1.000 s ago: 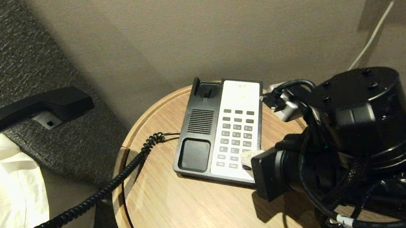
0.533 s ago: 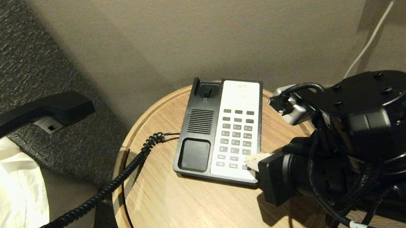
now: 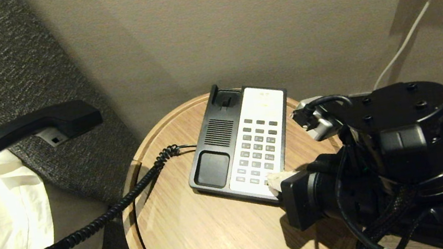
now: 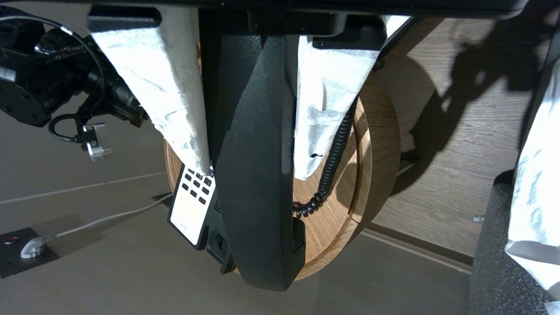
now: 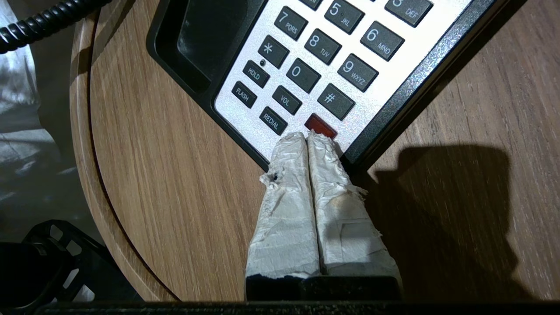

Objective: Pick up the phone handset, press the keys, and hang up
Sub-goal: Dial the number

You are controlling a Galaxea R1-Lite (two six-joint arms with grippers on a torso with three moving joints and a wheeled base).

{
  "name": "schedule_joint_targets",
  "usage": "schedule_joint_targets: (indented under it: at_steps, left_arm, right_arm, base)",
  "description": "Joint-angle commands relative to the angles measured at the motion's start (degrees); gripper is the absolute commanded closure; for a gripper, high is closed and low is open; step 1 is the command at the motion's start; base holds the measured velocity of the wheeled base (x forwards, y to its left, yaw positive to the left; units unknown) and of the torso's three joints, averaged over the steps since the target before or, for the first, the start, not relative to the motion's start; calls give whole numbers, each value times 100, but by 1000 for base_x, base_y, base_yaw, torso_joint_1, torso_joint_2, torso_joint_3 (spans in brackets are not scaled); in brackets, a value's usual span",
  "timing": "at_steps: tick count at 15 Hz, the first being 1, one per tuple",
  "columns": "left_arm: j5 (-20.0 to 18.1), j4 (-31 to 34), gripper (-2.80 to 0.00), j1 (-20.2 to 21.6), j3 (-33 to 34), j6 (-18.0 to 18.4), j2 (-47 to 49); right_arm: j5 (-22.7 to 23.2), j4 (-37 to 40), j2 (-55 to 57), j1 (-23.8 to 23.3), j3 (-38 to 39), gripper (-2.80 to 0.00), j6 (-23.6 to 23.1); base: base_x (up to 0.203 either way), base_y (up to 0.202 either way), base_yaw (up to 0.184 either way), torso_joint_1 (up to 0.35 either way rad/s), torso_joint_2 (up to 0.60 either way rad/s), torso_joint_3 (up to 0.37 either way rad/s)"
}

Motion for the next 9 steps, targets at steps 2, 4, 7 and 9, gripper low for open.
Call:
schedule_joint_targets:
  at_steps: [2,4,7,9]
  left_arm:
    - [13,14,0,-2,6,-21,-12]
    - [13,14,0,-2,-3,-21,-6]
    - [13,14,0,-2,-2,-21,-12]
    - [13,14,0,-2,-6,-21,-12]
  right_arm:
    - [2,-23,63,6,17,0,2]
    - [2,-23,98,6,9,0,-6]
    - [-15,-35,130,6,54,0,-10]
    - [-6,-67,142,2,105,0,-15]
  base:
    - [0,0,0,0,0,0]
    - [0,0,0,0,0,0]
    - [0,0,0,0,0,0]
    - [0,0,0,0,0,0]
